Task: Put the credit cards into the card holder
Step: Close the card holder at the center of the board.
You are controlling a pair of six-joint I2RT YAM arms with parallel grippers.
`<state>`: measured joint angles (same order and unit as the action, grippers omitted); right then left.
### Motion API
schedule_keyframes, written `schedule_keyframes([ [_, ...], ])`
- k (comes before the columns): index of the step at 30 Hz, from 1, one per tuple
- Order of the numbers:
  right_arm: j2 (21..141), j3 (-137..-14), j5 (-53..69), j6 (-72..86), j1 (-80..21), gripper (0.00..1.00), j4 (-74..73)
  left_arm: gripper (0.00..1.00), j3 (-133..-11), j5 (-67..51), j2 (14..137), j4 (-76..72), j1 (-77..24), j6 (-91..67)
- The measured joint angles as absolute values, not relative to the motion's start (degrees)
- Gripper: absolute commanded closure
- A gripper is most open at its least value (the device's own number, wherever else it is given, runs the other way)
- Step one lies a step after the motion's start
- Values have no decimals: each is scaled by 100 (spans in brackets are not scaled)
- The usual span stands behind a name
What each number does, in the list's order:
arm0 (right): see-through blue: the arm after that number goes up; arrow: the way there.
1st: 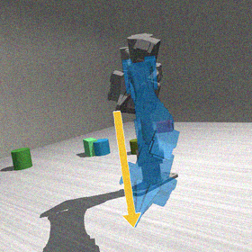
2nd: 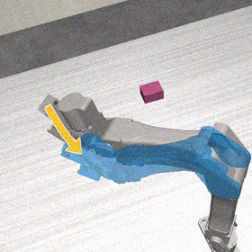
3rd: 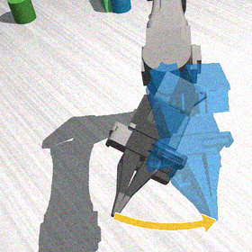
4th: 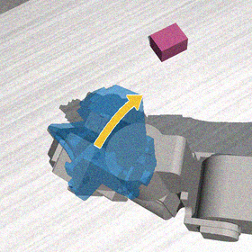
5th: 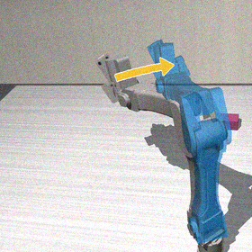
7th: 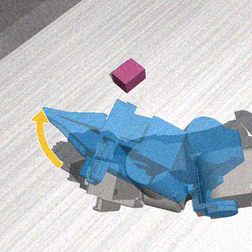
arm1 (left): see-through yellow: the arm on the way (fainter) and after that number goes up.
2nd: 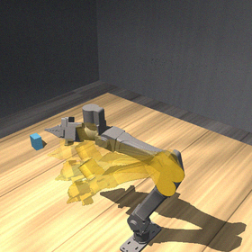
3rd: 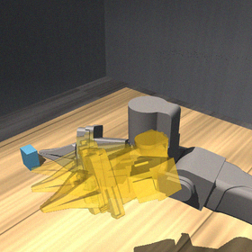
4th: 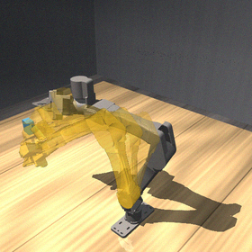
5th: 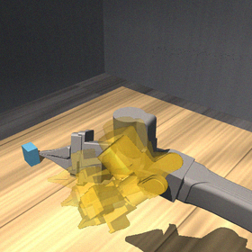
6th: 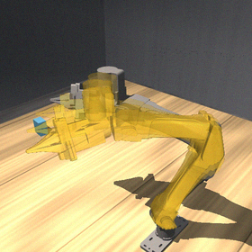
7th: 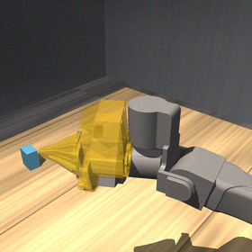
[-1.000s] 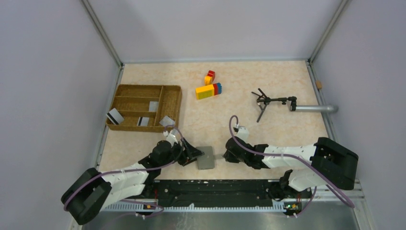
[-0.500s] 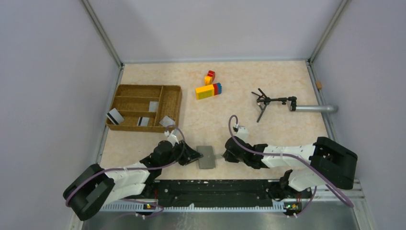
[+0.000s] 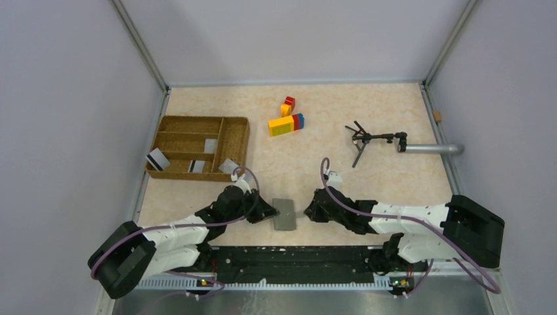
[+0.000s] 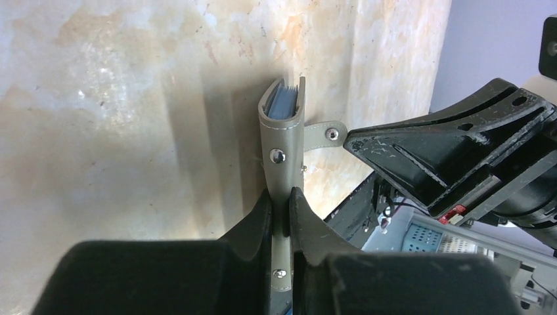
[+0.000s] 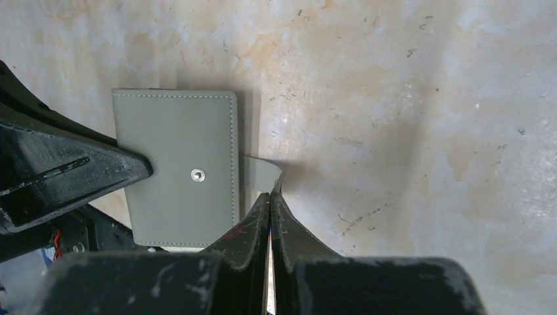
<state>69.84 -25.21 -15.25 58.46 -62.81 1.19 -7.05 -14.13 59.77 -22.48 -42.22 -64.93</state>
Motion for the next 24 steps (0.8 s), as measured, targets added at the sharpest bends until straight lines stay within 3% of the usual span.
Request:
schedule_keyframes([
  [7, 7065, -2517, -1481, 5815, -6281, 100, 224, 100, -1070, -1245, 5900, -1555, -4316, -6128],
  [17, 7286, -2596, -1610, 5813, -6281, 81, -220, 100, -1149, -1216, 5872, -1345, -4320, -5994],
  [24, 7358, -2606, -1601, 5813, -6281, 77, -121, 100, -1160, -1216, 5878, -1326, -4329, -5983],
])
